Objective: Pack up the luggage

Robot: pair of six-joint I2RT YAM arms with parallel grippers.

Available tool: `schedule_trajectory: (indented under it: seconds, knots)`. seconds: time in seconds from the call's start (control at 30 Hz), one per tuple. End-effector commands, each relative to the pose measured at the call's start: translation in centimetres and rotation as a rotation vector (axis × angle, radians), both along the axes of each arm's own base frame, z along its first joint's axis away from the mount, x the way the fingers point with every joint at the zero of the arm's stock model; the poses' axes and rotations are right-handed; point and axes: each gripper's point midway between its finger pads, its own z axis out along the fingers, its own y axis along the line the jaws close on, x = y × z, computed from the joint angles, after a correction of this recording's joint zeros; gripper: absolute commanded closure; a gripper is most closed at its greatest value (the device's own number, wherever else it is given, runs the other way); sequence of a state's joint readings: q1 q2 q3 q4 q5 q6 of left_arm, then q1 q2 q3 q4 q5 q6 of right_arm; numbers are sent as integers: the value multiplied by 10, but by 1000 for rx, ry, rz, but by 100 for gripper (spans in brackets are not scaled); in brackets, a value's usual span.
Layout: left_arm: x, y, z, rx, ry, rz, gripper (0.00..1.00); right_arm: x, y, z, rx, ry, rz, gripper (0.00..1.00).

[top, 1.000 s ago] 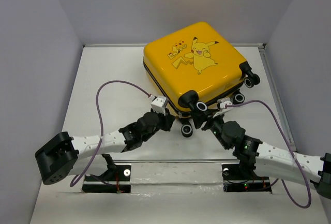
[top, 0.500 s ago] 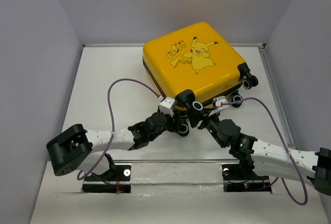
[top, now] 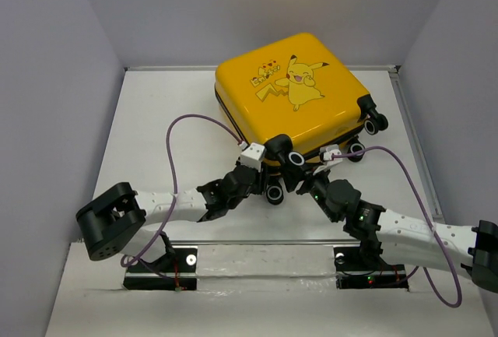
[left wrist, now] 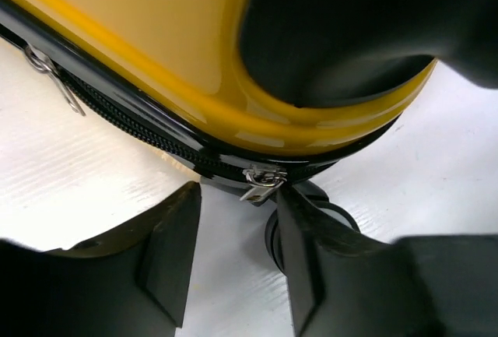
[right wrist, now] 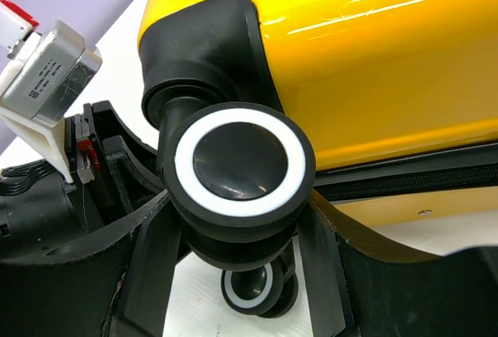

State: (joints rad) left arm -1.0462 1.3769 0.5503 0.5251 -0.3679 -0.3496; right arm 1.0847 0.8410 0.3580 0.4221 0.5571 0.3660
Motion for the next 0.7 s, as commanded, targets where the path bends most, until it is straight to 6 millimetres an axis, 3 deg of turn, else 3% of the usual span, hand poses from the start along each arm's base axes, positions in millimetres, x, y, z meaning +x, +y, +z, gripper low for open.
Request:
schedule_trajectory:
  seconds: [0.0,0.07,0.23,0.27,0.4,0.5,0.67]
  knots:
    - [23,2,61,-121,-144,89,41,-16,25,32,127,-43,118,93]
    - [26,2,62,-112,-153,97,41,-17,27,31,125,-39,118,93]
    - [29,-2,67,-109,-167,96,53,-17,29,28,105,-36,117,93]
    - [30,-2,69,-114,-170,100,58,-17,29,28,108,-36,115,93]
    - [37,7,76,-95,-199,156,94,-18,29,27,98,-39,114,93]
    - [40,21,80,-74,-213,215,94,-22,28,25,91,-38,114,93]
    - [41,61,76,-1,-219,325,94,-36,26,18,89,-26,132,93]
